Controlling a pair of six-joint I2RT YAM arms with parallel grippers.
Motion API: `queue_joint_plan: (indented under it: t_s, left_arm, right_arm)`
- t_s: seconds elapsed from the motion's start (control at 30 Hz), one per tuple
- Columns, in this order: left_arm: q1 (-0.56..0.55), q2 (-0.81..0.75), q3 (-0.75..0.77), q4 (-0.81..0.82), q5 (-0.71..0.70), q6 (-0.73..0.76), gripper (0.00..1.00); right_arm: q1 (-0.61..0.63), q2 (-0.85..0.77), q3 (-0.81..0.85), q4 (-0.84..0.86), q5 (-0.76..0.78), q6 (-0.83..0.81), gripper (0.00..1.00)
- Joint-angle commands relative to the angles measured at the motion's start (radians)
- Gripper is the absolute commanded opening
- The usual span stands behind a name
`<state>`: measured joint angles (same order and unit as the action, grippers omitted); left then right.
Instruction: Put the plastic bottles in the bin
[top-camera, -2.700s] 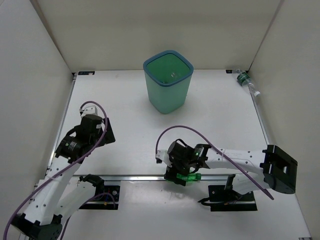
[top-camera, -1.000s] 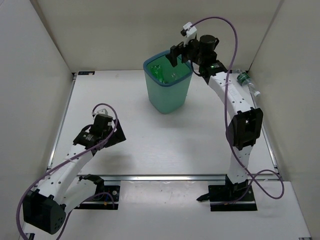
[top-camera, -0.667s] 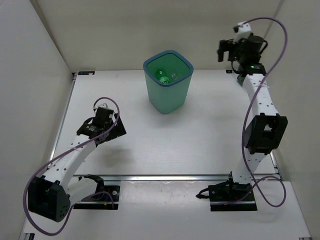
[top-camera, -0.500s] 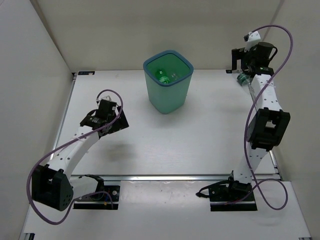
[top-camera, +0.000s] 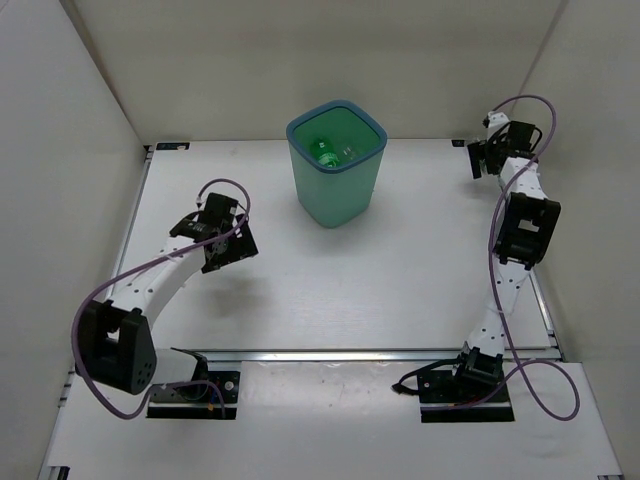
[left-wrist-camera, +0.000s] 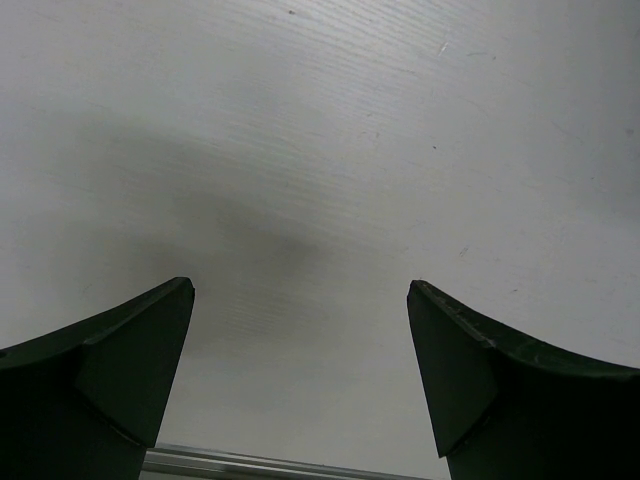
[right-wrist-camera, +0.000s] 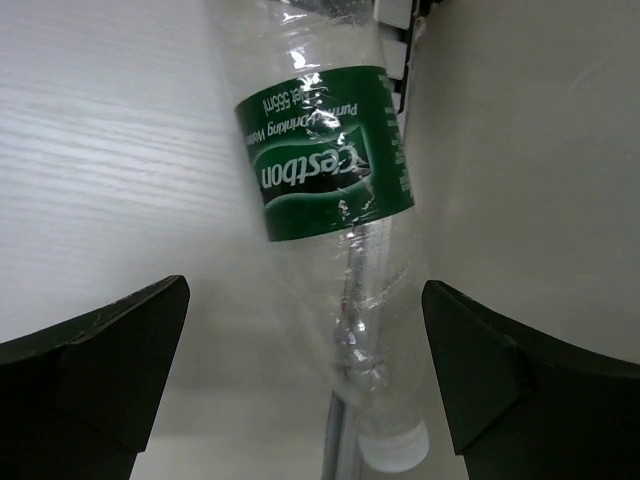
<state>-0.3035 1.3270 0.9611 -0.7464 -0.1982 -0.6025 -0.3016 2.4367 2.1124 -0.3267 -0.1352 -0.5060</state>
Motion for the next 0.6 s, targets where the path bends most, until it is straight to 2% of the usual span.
queue_joint_plan:
  t_s: [0.0, 0.13, 0.3, 0.43, 0.5, 0.57]
  left_arm:
    - [0.018, 0.006, 0.002, 0.005, 0.032, -0.017, 0.99]
    - [0.014, 0.023, 0.005, 0.015, 0.045, -0.033, 0.99]
    - [0.011, 0.049, 0.045, -0.016, 0.011, -0.036, 0.99]
    - [0.01, 0.043, 0.071, -0.025, 0.003, -0.046, 0.99]
    - [0.02, 0.035, 0.079, -0.045, -0.009, -0.045, 0.98]
    - [0.01, 0.023, 0.088, -0.056, -0.027, -0.045, 0.98]
  right_arm:
    - [-0.031, 0.036, 0.112, 0.064, -0.012, -0.028, 0.99]
    - [-0.039, 0.084, 0.117, 0.092, -0.027, -0.037, 0.99]
    - [-0.05, 0.108, 0.124, 0.104, -0.047, 0.035, 0.96]
    - [-0.041, 0.111, 0.113, 0.12, -0.041, 0.03, 0.88]
    - [-0.045, 0.116, 0.113, 0.123, -0.035, 0.047, 0.76]
    - [-0.042, 0.121, 0.11, 0.135, -0.028, 0.049, 0.71]
